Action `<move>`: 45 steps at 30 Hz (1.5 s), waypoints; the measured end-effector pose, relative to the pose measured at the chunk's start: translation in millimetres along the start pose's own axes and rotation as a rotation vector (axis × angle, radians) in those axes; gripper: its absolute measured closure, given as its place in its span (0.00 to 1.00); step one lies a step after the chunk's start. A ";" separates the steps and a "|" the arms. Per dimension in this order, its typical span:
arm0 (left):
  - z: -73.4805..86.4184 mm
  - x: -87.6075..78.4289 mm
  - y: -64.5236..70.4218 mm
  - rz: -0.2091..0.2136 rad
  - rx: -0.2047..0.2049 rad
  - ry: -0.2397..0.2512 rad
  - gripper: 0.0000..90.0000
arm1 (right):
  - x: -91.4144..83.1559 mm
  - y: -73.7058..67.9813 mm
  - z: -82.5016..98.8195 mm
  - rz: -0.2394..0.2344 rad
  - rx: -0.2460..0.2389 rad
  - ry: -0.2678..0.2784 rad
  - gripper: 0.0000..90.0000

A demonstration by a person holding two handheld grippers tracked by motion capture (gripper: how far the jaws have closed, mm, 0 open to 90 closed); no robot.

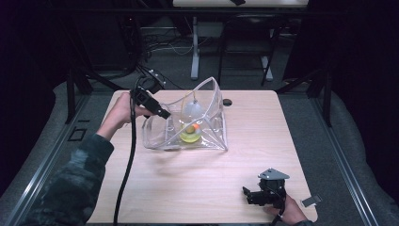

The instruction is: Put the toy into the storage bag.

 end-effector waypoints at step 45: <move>182.6 39.7 -13.9 -0.110 -0.204 0.031 0.00 | 0.0 -0.2 -0.2 -0.001 0.003 0.000 0.00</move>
Point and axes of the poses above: each handheld gripper's, and its own axes: x roughly forward along the jaws, z roughly out of its underside, y roughly to its right, the point moved 10 cm from there along x, roughly forward along the jaws, and after that the axes turned 6 degrees about -y, right-handed, at the moved point
